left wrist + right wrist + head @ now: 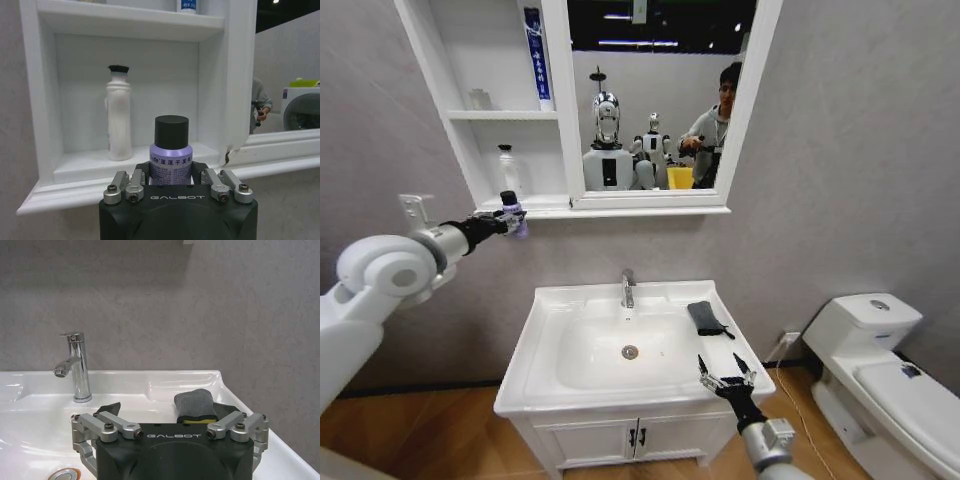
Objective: Move facial cleanser and shampoo from washbasin to cabinet, then wipe washbasin with towel.
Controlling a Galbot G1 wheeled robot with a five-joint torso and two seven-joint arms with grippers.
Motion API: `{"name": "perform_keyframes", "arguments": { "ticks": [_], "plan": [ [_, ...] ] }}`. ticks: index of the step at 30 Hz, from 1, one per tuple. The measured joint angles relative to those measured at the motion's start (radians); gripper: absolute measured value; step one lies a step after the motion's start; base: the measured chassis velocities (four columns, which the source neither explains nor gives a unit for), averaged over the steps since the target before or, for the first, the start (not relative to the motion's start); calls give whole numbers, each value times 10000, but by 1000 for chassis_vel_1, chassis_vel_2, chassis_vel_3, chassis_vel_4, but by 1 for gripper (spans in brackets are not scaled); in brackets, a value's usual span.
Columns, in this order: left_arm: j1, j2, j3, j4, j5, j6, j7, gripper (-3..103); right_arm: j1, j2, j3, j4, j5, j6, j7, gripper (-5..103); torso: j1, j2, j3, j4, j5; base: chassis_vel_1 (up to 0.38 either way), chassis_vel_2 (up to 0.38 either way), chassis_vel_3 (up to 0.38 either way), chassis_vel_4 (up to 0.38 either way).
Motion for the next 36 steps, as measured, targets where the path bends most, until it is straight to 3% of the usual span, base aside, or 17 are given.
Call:
{"name": "perform_keyframes", "arguments": {
  "ticks": [4, 8, 12, 15, 17, 27, 36],
  "plan": [
    [-933, -78, 660, 79, -394, 29, -172, 43, 27, -49, 3, -21, 35, 0, 2, 100, 1, 0, 0, -2, 2, 0, 0, 0, 0],
    [-2707, -305, 2235, 324, -758, 50, -275, 43, 110, -79, 50, -76, 117, 4, 4, 100, 1, 0, 1, 3, 3, 0, 0, 0, 0],
    [-3698, -553, 3075, 722, -759, 85, -271, 43, 168, -67, 35, -119, 127, 12, 3, 100, 0, -1, 0, 4, 5, 0, 0, 0, 0],
    [-4624, -852, 3800, 1253, -418, 147, -142, 43, 195, -45, 31, -142, 129, 35, 3, 100, 2, -1, 1, 0, 2, 0, 0, 0, 0],
    [-5357, -1163, 4417, 1964, 275, 172, 248, 43, 196, 4, 76, -204, 141, 122, -4, 100, 2, -1, 2, 2, 2, 0, 0, 0, 0],
    [-6335, -1900, 5534, 3692, 1534, 183, 1151, 43, 358, 112, 158, -493, 252, 280, -33, 100, 2, -1, 2, 6, 3, 0, 0, 0, 0],
    [-6665, -2429, 5952, 4718, 2089, 167, 1436, 43, 470, 57, 194, -719, 391, 359, -69, 100, 2, -1, 2, 2, 2, 0, 0, 0, 0]
  ]
}}
